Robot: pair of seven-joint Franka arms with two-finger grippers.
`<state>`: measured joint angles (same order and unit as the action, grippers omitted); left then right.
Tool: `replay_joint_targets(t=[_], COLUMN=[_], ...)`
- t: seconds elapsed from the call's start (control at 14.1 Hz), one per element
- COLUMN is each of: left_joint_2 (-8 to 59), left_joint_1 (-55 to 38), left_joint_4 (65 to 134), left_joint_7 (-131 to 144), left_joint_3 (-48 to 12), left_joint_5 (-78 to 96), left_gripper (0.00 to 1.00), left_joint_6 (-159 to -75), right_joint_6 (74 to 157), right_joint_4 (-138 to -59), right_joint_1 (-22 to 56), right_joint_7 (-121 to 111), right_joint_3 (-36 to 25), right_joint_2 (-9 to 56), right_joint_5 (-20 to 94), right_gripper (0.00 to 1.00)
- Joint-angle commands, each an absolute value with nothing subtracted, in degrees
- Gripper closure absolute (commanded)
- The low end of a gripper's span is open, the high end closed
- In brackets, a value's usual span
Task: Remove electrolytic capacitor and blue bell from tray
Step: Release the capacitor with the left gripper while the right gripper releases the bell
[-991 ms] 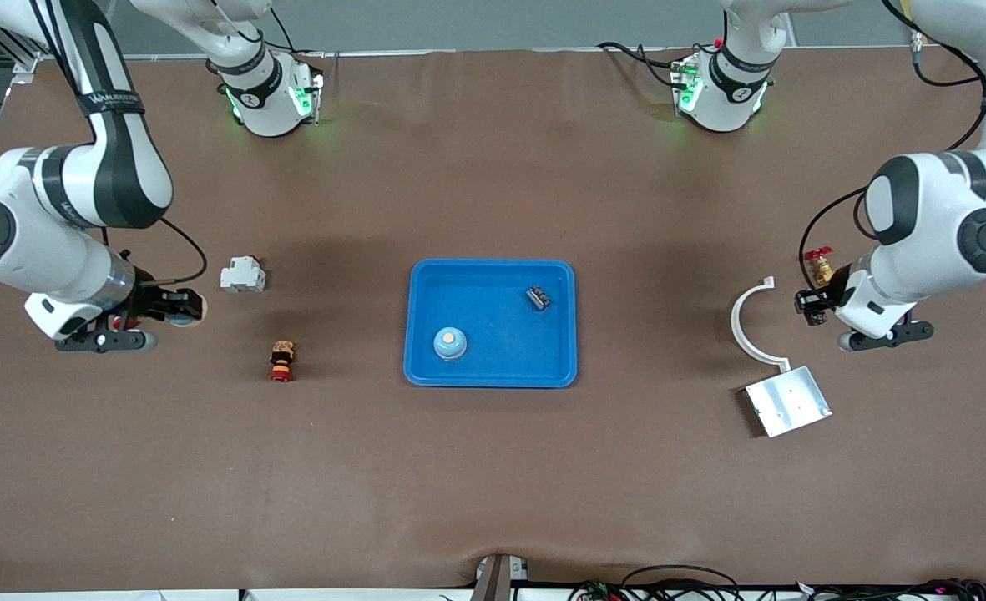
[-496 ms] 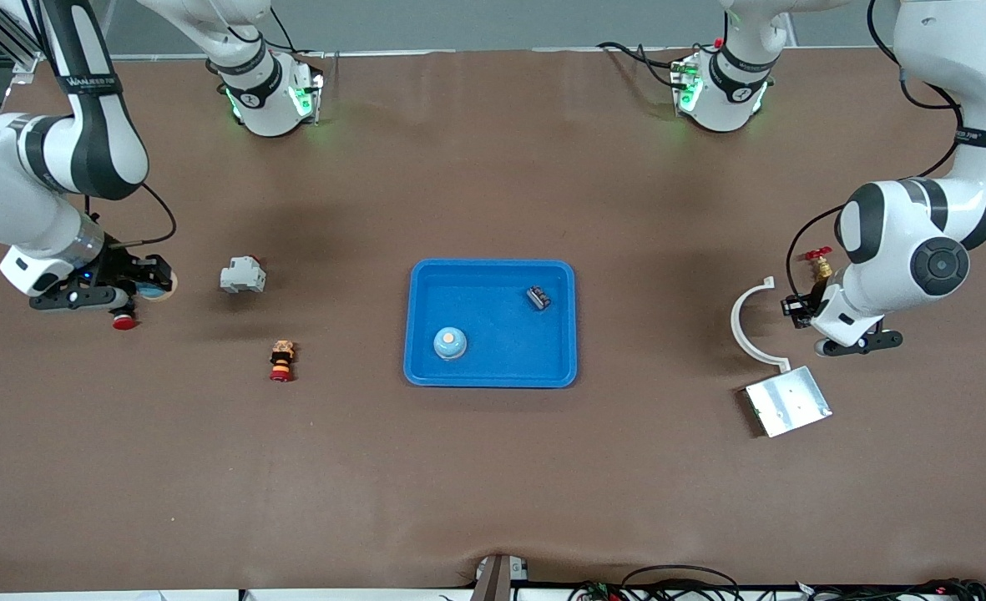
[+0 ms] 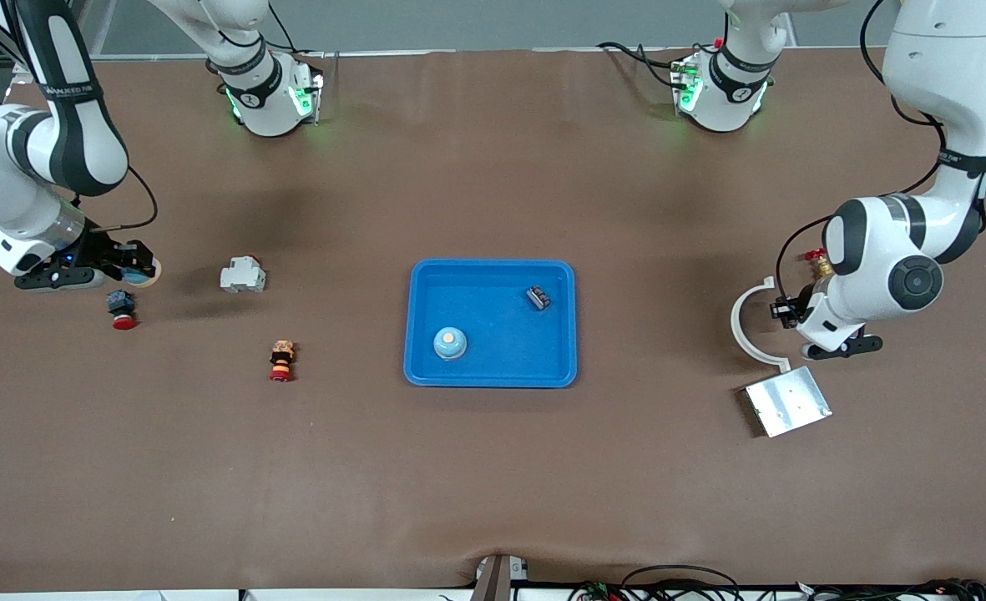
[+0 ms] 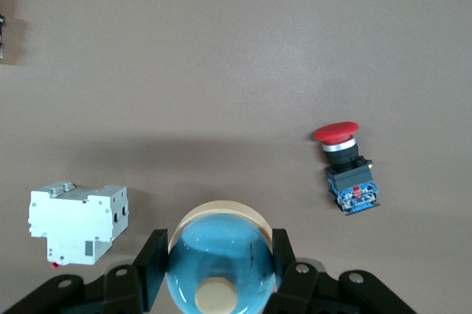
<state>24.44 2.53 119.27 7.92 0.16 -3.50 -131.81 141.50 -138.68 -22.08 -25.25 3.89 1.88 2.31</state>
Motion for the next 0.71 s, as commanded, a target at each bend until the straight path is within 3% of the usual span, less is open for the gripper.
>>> replay_joint_targets(t=[0.0,0.64], left_joint_2=[25.84,29.00], left_joint_1=[3.60,3.95], left_joint_4=[117.52,115.05], left_joint_7=[7.29,7.29], left_joint_3=[-0.26,-0.35], left_joint_5=[-5.01,-4.92], left_gripper=[1.00,0.96], left_joint_6=[-132.54,-132.54], right_joint_6=[144.14,148.27], right_joint_4=[-140.97,-141.33], right_joint_1=[-23.20,-27.68], right_joint_7=[-26.89,-34.62], right_joint_3=[4.83,4.75], right_joint_2=[2.63,7.82], right_joint_5=[3.87,3.87], right_gripper=[1.00,1.00])
